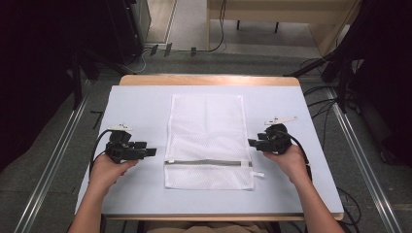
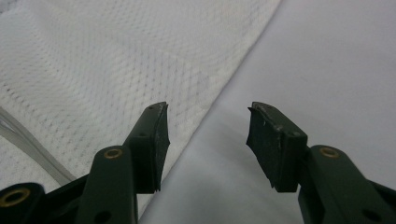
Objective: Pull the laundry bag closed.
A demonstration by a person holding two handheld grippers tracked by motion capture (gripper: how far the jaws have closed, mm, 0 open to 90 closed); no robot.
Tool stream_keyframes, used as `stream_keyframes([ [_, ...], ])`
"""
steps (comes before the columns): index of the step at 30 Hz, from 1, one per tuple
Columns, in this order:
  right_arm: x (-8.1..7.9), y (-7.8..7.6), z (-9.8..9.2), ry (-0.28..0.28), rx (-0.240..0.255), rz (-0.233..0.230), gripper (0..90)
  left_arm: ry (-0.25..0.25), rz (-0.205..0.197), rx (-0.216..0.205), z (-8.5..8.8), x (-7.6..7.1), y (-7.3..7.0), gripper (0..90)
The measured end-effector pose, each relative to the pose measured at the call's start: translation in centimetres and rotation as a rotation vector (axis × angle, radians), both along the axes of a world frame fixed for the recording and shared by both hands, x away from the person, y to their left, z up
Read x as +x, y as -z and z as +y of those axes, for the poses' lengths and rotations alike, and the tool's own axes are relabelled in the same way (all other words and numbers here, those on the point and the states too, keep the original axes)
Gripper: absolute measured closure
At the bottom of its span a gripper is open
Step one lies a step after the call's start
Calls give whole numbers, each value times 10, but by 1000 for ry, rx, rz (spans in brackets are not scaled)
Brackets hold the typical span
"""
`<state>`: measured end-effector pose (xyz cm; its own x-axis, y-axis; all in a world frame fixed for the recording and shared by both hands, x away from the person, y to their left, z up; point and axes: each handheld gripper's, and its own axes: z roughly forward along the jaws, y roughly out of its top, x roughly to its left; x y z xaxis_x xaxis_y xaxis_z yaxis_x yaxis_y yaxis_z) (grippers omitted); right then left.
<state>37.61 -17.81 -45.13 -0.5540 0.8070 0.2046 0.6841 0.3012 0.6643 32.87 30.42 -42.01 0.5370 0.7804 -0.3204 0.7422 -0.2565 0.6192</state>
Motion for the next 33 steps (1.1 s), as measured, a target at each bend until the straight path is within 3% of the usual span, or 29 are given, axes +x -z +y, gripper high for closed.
stream_keyframes([
  [3, 2, 2, 0, 17, -14, 38, 463, -7, 5, -14, 1, 1, 2, 364],
  [7, 1, 1, 1, 16, -20, 18, 427, -16, 19, -1, 4, 3, 6, 360],
  [14, 1, 0, 0, 7, -11, 11, 433, -8, 40, -24, 5, 10, 12, 364],
  [16, 1, 0, -1, 9, -7, 14, 439, -15, 49, -14, 5, 12, 13, 364],
  [22, 0, 0, 1, -13, -37, 23, 453, -24, 38, -23, 5, 14, 13, 362],
  [33, -6, -1, 1, -19, -32, 22, 459, -29, 44, -19, 1, 20, 14, 362],
])
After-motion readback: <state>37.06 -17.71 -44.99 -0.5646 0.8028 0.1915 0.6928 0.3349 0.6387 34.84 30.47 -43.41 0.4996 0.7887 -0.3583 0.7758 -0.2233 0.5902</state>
